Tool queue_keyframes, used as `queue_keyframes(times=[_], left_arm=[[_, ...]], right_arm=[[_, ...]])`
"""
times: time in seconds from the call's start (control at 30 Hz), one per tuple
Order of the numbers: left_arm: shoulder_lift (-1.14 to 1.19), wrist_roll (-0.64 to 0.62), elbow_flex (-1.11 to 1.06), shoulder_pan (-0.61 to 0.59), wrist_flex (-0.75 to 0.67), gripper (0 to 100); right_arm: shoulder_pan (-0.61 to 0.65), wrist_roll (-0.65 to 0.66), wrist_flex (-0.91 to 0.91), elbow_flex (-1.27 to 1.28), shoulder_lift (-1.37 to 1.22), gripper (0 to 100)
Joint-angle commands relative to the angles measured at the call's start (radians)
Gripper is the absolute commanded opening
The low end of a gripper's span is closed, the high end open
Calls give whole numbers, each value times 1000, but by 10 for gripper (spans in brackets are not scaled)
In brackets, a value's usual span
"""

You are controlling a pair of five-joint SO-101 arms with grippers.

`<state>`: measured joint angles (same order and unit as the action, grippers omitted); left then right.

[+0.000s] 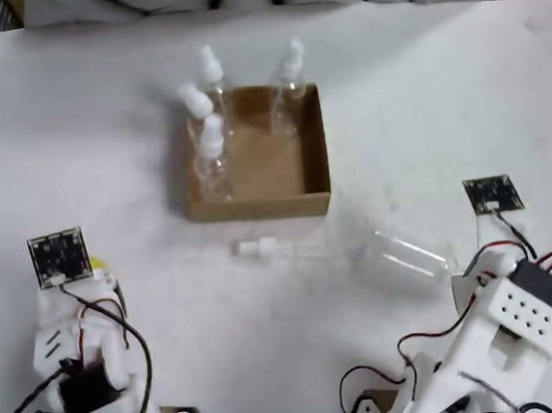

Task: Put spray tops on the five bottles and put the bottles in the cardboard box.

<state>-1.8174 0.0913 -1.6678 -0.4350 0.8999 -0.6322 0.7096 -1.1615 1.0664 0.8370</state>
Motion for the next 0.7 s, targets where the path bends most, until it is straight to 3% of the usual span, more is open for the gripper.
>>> queue_keyframes(times=[0.0, 0.23, 0.67], left_arm=[[-12, -3, 40, 12, -20, 20], [-10, -3, 40, 12, -20, 20], [-10, -3, 40, 12, -20, 20]], right_arm=[[-4, -60, 77, 14, -30, 16], [-1, -137, 232, 3, -203, 19], [64, -253, 283, -178, -467, 17]])
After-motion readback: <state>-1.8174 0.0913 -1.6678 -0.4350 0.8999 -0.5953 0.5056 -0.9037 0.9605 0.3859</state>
